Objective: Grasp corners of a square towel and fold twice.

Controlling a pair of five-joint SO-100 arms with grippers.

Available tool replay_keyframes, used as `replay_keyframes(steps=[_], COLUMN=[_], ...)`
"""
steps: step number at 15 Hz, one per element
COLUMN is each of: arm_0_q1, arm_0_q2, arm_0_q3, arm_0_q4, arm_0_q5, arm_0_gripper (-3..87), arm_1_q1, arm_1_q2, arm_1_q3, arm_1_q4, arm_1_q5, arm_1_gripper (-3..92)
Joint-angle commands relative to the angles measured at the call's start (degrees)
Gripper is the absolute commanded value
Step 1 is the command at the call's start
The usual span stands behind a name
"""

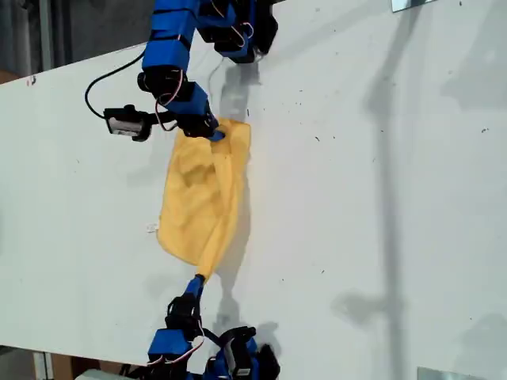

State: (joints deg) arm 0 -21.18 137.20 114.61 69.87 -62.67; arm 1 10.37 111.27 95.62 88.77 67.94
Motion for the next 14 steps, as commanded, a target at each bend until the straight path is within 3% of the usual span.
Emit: replay_keyframes(steps=[1,5,10,14], arm_0_q1=[-7.21,-16.7,-24.87,-31.9], arm_0_q2=[-1.67,-23.47,-54.05,-61.61], arm_0_q3=[-4.04,-20.04,-60.91,-66.62], arm_0_q4=[-0.97,-2.81,7.65,2.46], arm_0_q5=[4.39,13.97,22.76,26.19], arm_0_gripper=[-0.4,-0.4,-0.4,-0.4], arm_1_q1=[8.96,20.74,35.51,46.23], arm_1_q2=[8.35,15.29,19.07,20.04], arm_1_q3=[5.19,12.66,15.29,20.3], arm_1_q4=[-2.46,-6.06,-8.53,-12.83], arm_1_q5=[-0.88,-2.81,-6.24,-9.14], arm_1_gripper=[-0.1,-0.1,-0.1,-0.1])
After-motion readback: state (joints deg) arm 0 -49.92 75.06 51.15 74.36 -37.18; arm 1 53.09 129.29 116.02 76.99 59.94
